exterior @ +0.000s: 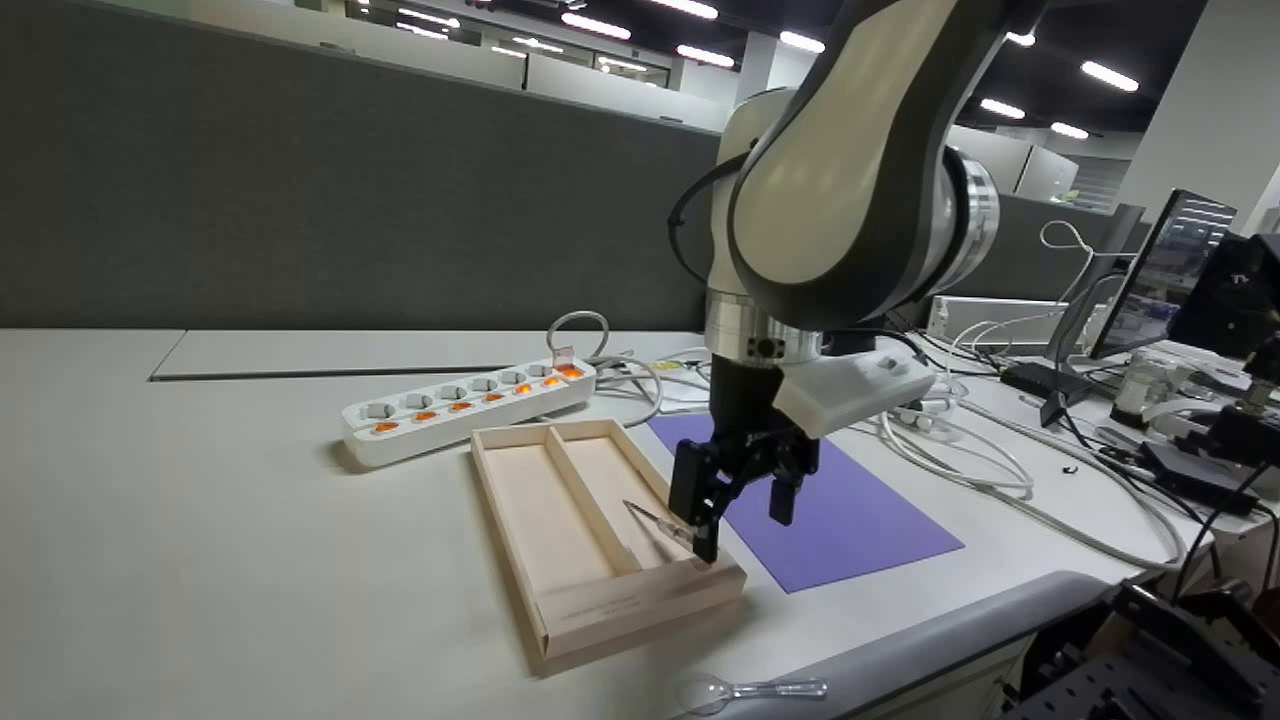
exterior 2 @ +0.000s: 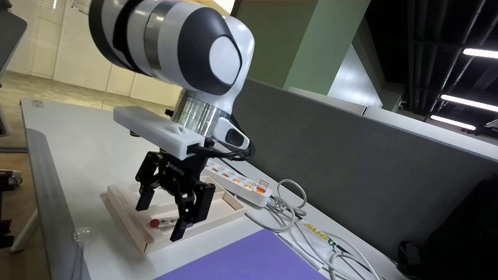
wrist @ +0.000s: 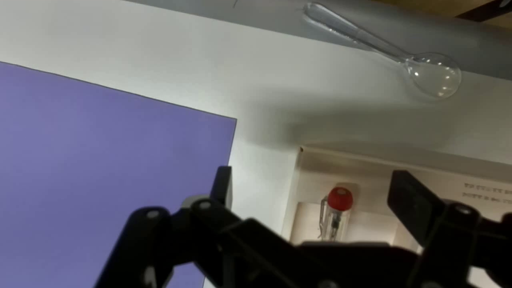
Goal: Pick up the object on the box and place it on the purple mat
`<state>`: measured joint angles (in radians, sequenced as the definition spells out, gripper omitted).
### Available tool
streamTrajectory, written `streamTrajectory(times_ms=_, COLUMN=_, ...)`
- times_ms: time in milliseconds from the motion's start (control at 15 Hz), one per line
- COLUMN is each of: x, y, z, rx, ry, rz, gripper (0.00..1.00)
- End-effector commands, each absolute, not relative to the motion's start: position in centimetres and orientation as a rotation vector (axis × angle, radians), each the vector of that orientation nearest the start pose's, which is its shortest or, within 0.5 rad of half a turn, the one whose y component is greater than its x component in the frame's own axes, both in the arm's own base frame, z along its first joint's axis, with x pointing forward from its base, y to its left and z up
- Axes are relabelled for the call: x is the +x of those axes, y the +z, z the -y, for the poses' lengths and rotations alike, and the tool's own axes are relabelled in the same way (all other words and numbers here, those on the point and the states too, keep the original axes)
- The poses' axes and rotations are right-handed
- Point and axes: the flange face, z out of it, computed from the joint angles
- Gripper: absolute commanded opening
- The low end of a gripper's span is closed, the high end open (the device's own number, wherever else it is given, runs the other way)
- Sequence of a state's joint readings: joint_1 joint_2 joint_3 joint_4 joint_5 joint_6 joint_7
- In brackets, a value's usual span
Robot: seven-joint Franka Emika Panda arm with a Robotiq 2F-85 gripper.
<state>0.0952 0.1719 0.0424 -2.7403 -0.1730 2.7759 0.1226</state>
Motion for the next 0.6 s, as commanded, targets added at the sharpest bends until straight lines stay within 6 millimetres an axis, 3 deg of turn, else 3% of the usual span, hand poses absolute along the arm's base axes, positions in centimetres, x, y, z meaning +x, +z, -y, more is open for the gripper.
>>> streamTrajectory(times_ms=0, x=37.1, y=14.9, z=-6.2, rx=-3.190, ry=0.171, rz=0.233, gripper=1.00)
streamTrajectory(times_ms=333, x=37.3, y=13.5, z=-6.7, rx=-3.176, ry=0.144, rz=0.214, gripper=1.00)
streamTrajectory(times_ms=400, x=37.4, y=13.4, z=-6.9, rx=-3.169, ry=0.133, rz=0.215, gripper=0.75)
streamTrajectory(times_ms=533, x=37.5, y=13.2, z=-7.4, rx=-3.157, ry=0.108, rz=0.211, gripper=0.68)
